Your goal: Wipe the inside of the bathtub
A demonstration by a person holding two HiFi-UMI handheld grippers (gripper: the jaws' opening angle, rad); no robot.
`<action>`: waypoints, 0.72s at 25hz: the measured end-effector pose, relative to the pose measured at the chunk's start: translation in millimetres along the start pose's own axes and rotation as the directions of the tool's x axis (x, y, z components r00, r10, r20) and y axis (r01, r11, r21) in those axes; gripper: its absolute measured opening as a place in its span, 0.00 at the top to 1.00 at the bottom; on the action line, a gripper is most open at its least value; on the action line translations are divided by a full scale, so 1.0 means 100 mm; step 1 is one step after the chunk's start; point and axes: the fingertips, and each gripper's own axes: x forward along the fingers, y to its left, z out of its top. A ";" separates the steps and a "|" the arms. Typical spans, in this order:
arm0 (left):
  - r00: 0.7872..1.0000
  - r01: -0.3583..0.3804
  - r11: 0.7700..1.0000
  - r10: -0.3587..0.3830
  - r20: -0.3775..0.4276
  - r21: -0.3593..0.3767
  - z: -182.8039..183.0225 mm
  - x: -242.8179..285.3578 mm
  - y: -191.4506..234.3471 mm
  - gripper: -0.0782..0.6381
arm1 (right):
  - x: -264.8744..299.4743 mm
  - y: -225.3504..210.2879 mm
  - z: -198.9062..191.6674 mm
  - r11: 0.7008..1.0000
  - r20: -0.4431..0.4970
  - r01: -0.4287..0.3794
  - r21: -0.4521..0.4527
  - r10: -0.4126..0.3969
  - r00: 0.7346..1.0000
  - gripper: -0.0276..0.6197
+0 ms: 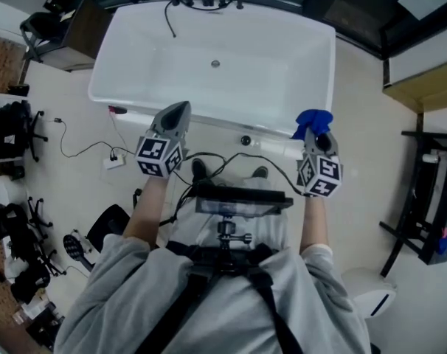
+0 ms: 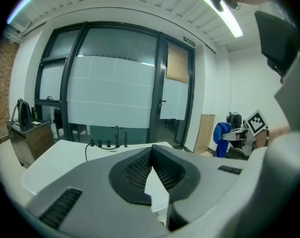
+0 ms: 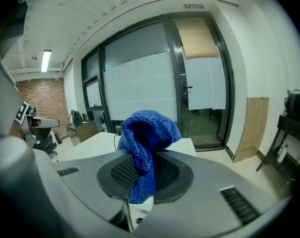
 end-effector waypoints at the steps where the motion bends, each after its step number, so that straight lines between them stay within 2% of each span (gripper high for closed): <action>1: 1.000 0.006 1.000 -0.006 -0.002 -0.001 -0.02 -0.02 0.03 0.88 | 0.00 0.06 -0.04 1.000 -0.004 0.004 0.004 -0.004 1.000 0.87; 10: 0.999 0.045 0.999 -0.045 -0.018 -0.001 -0.12 -0.22 0.33 0.88 | 0.03 0.63 -0.11 1.000 -0.036 0.008 0.003 -0.008 0.999 0.87; 18: 0.999 0.032 0.999 -0.033 -0.017 -0.023 -0.21 -0.26 0.44 0.88 | 0.09 0.75 -0.11 1.000 -0.050 0.000 -0.030 -0.001 0.999 0.87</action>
